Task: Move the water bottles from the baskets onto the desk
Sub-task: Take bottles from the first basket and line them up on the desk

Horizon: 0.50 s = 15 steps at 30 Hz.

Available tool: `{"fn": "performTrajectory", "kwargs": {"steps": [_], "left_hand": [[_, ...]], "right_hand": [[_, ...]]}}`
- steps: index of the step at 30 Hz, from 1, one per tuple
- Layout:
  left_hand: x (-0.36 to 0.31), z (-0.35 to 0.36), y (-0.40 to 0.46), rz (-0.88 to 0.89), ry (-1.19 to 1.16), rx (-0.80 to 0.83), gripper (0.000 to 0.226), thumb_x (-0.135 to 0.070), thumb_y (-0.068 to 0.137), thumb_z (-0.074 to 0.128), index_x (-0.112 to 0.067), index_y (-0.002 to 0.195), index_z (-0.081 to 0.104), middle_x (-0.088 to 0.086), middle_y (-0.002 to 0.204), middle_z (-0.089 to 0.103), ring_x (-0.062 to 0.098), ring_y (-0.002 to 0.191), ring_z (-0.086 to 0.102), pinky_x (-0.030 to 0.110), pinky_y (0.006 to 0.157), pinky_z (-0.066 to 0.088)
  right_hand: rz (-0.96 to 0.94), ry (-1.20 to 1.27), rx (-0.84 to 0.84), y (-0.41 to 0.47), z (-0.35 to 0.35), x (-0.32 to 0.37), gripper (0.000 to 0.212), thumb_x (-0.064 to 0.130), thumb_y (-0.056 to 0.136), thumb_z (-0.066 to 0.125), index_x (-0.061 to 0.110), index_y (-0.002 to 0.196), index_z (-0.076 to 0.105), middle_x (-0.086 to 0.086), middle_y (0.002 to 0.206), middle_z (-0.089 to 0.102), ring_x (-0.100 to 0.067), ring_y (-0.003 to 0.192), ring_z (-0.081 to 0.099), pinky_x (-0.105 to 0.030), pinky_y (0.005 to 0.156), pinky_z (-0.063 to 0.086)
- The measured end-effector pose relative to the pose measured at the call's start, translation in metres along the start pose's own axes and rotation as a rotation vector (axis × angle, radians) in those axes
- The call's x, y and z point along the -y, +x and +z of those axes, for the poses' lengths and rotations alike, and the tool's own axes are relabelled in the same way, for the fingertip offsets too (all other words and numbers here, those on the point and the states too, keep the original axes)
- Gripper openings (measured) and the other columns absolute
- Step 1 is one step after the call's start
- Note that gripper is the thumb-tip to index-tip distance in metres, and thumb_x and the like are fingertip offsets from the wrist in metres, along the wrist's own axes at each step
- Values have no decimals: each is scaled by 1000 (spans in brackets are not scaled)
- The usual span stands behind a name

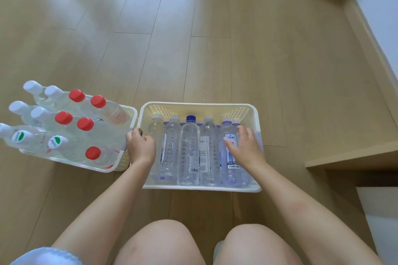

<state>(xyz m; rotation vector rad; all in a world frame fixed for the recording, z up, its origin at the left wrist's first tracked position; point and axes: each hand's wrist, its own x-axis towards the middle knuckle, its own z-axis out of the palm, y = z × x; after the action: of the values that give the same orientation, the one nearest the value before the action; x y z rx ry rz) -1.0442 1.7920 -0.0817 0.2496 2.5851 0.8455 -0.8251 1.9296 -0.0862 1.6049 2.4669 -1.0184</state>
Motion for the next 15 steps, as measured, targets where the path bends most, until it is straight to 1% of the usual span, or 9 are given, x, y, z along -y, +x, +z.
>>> {"fn": "performTrajectory", "kwargs": {"steps": [1,2,4,5,7,9,11,13,15], "left_hand": [[0,-1,-2,9,-6,12,42,-12,96,43,-4,137,41,11,141,37,32,124,45,43,99,39],[0,-3,-3,16,-16,22,42,-12,96,43,-4,137,40,11,142,37,31,125,44,42,101,38],[-1,-7,-6,24,-34,34,42,-12,97,43,-4,138,40,11,142,38,29,127,43,40,102,37],[-1,-8,-7,28,-42,37,42,-12,97,44,-5,138,40,11,142,38,28,127,42,39,102,37],[-1,-11,-7,38,-57,47,42,-13,97,44,-5,139,41,11,141,40,28,128,42,39,102,37],[-2,-13,-7,41,-63,59,43,-14,97,44,-6,139,41,11,142,40,27,128,42,38,101,37],[-3,-14,-7,43,-44,70,43,-14,97,44,-5,139,40,10,142,39,26,129,41,37,101,36],[-5,-14,-8,50,-10,82,44,-15,97,44,-3,139,40,11,143,39,26,129,40,37,102,35],[-8,-15,-8,50,18,90,45,-15,96,45,-2,139,40,12,143,38,27,129,41,38,102,35]], "right_hand": [[89,12,74,0,7,0,77,54,89,50,11,146,21,-10,145,29,-28,128,40,-39,97,40],[181,36,137,1,13,0,89,62,84,52,13,148,14,-12,147,24,-30,132,36,-41,101,37],[317,71,213,5,23,-3,102,69,77,55,13,149,8,-14,149,21,-33,133,33,-42,101,37],[338,37,237,6,27,-6,105,71,75,56,12,149,8,-16,148,21,-34,133,34,-41,101,38],[329,-66,247,8,33,-10,106,73,73,55,10,147,13,-17,146,24,-34,132,34,-40,101,39],[322,-82,234,12,37,-14,103,71,73,57,9,145,19,-18,143,28,-35,131,35,-41,101,39],[352,28,243,17,41,-17,100,66,72,64,10,143,22,-18,139,34,-36,125,41,-44,99,44],[388,157,245,19,43,-20,98,62,70,69,11,141,24,-18,132,43,-35,116,50,-46,93,48],[399,214,239,20,43,-23,93,59,71,71,11,137,27,-16,125,49,-32,108,55,-41,83,51]]}}
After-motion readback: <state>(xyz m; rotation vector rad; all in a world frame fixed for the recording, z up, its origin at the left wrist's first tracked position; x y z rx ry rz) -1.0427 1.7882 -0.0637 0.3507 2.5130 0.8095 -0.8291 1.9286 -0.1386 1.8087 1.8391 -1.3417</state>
